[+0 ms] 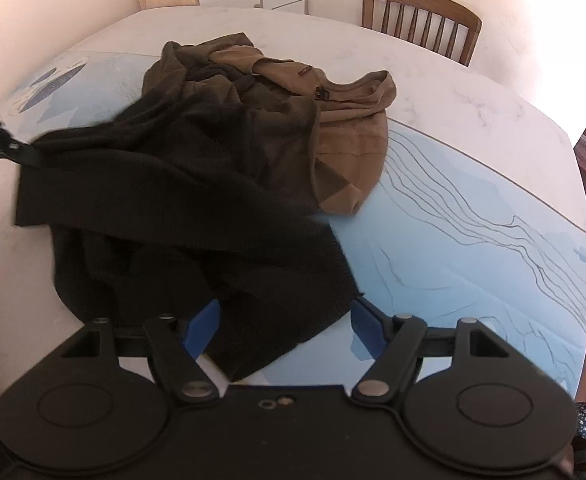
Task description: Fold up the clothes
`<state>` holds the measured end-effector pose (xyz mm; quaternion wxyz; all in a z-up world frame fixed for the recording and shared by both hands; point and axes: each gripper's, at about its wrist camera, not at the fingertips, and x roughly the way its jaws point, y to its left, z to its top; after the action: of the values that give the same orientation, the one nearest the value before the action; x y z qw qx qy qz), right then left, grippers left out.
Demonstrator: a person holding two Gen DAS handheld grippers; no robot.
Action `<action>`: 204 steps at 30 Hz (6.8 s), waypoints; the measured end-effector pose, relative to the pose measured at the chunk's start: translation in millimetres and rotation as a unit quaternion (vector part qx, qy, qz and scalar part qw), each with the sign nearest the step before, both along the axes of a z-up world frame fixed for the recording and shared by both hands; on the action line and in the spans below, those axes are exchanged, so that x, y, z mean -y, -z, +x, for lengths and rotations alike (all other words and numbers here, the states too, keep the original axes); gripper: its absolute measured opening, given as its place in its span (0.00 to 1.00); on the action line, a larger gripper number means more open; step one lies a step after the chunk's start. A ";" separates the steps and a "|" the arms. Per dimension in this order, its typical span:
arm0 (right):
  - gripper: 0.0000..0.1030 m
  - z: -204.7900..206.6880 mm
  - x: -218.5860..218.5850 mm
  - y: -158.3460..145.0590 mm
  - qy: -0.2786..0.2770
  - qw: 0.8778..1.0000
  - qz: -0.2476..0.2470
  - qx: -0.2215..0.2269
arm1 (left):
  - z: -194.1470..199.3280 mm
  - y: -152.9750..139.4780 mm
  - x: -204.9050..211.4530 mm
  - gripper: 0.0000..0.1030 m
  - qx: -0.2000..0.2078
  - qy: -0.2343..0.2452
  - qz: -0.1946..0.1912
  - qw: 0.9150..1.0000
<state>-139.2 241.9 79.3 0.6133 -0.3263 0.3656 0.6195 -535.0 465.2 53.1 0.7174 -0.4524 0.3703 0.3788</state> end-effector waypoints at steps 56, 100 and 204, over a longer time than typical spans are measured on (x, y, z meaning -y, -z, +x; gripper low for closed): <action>1.00 -128.0 34.7 -24.6 0.250 0.963 -0.030 -0.093 | -155.6 13.5 -74.7 0.03 -0.034 0.224 -0.042 0.973; 1.00 -32.9 -17.5 -20.8 0.375 0.923 -0.072 -0.042 | -118.1 1.4 -57.1 0.70 -0.029 0.276 -0.031 0.960; 1.00 77.3 -204.5 26.6 0.102 0.993 -0.049 -0.021 | 205.6 14.4 -185.2 0.51 -0.048 0.364 0.150 0.918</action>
<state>-61.9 446.4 52.7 0.6489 -0.3037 0.4393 0.5419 -329.5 650.3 38.7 0.8462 -0.1552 0.4825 0.1643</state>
